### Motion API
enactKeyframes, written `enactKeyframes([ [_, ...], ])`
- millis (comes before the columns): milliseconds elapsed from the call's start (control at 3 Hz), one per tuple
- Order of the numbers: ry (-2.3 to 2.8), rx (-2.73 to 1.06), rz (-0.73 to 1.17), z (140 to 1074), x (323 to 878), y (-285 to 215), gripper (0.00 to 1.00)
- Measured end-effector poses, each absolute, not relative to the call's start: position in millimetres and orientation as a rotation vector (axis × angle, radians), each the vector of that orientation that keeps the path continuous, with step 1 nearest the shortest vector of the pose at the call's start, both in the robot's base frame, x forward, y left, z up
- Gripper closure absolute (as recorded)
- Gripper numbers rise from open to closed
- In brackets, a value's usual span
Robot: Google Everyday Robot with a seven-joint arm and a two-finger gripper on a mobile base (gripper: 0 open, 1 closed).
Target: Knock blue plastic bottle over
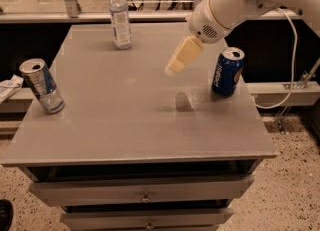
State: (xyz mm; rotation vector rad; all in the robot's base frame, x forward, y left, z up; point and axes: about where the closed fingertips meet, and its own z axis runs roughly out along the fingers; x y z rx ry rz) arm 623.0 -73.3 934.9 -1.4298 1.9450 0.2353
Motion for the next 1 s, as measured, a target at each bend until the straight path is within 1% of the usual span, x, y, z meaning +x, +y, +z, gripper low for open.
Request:
enactKeyframes([
  [333, 1.926, -1.395, 0.245, 936, 635, -61, 0.0],
  [667, 1.886, -1.325, 0.272, 940, 665, -37, 0.0],
  [1000, 1.831, -1.235, 0.315, 943, 717, -7, 0.0],
])
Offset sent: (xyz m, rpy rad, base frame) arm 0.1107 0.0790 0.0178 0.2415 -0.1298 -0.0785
